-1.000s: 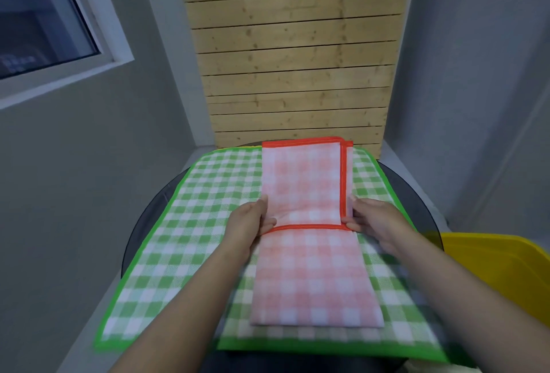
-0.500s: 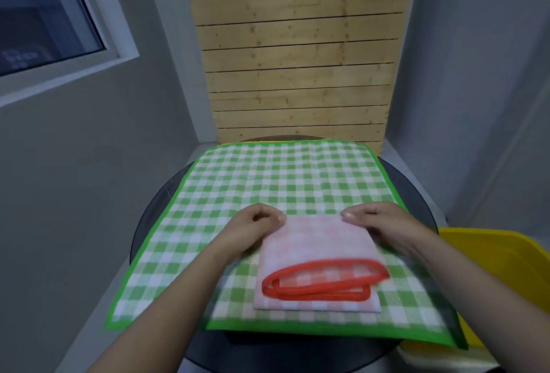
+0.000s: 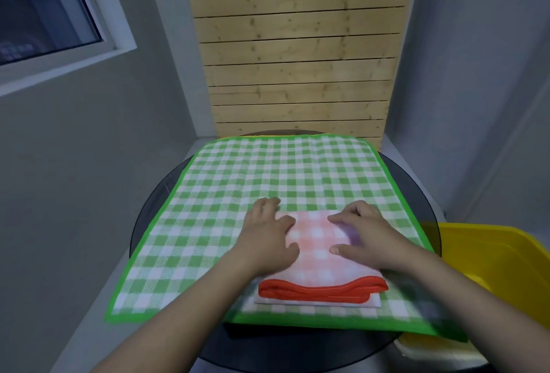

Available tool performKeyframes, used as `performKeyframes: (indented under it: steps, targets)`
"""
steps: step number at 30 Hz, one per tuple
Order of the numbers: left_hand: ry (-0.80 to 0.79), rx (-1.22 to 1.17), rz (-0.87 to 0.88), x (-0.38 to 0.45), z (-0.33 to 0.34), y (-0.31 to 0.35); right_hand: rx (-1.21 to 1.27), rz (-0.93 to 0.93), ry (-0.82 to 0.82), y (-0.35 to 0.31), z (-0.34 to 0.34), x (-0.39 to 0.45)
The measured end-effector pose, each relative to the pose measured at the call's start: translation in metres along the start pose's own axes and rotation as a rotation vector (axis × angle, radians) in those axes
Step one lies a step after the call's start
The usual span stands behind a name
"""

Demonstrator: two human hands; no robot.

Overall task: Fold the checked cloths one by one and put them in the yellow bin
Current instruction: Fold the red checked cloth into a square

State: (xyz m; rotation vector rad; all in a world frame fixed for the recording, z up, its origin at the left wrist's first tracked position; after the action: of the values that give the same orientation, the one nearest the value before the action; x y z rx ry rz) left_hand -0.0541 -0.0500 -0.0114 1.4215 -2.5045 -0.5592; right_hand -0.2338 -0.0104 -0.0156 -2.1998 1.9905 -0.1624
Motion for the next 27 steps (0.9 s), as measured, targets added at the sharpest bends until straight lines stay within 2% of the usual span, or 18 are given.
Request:
performKeyframes:
  steps: [2,5,14,23,27]
  targets:
    - [-0.049,0.035,-0.010,-0.007,0.013,0.012,-0.227,0.030,0.012,-0.005,0.003,-0.006]
    - [-0.070,0.002,-0.033,-0.015,0.036,0.021,-0.338,0.038,-0.009,-0.017,0.016,-0.014]
    - [-0.019,0.014,0.017,-0.021,0.046,0.006,-0.250,0.086,0.020,-0.015,0.039,-0.021]
    - [-0.027,-0.015,-0.176,-0.037,0.035,-0.016,-0.275,0.235,-0.031,-0.009,0.038,-0.027]
    - [-0.057,-0.005,-0.188,-0.041,0.033,-0.020,-0.266,0.210,-0.043,-0.006,0.038,-0.030]
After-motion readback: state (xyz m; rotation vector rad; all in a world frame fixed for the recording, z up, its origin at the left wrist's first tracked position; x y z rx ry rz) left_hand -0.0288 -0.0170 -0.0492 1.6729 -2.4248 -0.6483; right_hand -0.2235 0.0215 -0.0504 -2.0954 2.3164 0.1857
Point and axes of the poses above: each hand's wrist, its own x-axis towards the middle knuckle, its own z-axis out of the palm, y = z × x, the point moved 5 cm from there along x, towards the middle knuckle, and after that the axes turned 15 degrees about -x, right-handed, at the moved point
